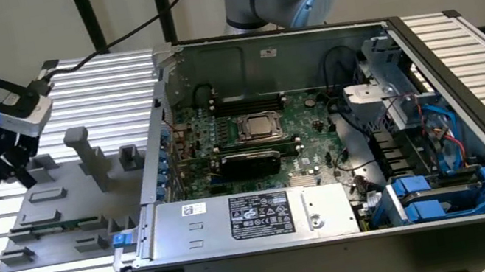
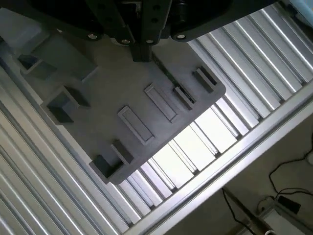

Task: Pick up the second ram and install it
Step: 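Pick up the second ram and move it above second insertion slot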

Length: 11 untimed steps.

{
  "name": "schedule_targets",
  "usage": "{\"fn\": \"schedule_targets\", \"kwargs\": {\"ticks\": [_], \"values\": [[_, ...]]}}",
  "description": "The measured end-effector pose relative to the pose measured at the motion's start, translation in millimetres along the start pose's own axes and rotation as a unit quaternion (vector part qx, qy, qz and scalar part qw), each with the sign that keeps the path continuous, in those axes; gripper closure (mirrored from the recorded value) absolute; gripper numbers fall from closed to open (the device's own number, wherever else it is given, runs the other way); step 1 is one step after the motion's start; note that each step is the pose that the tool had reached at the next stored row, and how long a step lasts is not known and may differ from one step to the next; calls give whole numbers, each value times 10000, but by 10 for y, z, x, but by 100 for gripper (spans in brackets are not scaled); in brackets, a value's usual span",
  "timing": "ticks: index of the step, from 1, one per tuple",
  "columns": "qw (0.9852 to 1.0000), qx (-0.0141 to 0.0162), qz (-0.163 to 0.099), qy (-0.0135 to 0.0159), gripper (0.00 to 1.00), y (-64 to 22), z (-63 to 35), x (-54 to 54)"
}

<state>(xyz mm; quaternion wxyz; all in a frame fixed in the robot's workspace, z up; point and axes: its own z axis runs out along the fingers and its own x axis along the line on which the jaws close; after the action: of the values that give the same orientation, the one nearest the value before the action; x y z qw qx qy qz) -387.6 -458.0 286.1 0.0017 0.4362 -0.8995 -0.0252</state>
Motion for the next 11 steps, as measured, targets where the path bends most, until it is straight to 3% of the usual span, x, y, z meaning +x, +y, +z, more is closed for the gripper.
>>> {"fn": "schedule_targets", "kwargs": {"ticks": [5,11], "values": [[9990,-9,-452,21,89,-2,45,1],[9950,-19,-997,47,89,-5,100,2]]}}
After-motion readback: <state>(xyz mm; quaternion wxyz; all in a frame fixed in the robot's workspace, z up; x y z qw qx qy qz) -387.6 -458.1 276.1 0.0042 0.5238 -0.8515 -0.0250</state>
